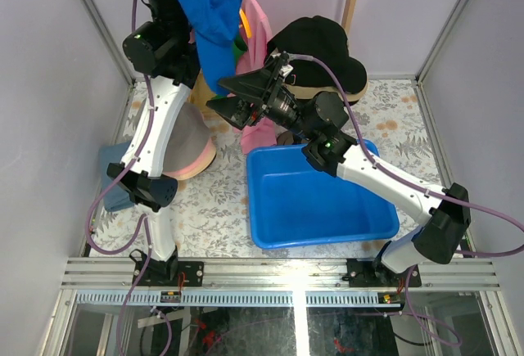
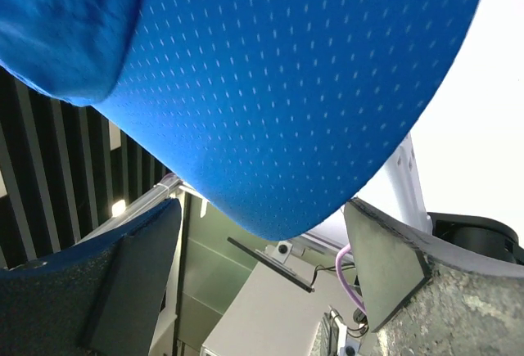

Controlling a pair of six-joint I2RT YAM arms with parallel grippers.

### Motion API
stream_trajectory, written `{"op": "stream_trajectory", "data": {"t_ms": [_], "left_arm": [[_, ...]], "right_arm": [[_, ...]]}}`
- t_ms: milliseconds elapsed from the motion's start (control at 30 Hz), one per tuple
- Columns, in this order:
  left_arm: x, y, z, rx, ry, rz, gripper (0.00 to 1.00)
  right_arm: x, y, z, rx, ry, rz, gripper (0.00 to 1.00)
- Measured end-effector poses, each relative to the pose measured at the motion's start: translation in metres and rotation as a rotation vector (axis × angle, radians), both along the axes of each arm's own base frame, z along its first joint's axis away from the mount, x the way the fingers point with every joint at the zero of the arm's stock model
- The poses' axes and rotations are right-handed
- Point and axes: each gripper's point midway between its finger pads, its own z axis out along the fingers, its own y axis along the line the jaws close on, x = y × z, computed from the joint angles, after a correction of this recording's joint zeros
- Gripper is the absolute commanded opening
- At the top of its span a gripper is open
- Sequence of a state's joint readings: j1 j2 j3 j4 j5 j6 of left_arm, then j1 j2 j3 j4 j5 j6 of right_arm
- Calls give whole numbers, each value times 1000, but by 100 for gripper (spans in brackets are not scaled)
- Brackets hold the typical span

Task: Stack the hats
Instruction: Stack the hat on the hat.

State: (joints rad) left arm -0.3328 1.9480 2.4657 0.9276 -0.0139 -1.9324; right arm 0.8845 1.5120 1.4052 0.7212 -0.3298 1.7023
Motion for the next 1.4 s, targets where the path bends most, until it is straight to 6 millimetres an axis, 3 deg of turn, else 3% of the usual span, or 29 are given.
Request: {"op": "stream_trajectory", "data": {"t_ms": [467, 733, 1200, 1400], "left_arm": [[16, -5, -12, 6, 27, -5, 0], [10, -2, -13, -4, 5, -20, 0], [-7, 18, -10, -25, -48, -20, 0], [-14, 26, -11, -29, -74, -25, 0]], "right_arm": [[4, -5, 8, 29, -18, -33, 74], [19, -12, 7, 13, -35, -94, 59], [15, -48, 28, 11, -108, -190, 38], [25, -51, 21, -27, -115, -222, 28]]}}
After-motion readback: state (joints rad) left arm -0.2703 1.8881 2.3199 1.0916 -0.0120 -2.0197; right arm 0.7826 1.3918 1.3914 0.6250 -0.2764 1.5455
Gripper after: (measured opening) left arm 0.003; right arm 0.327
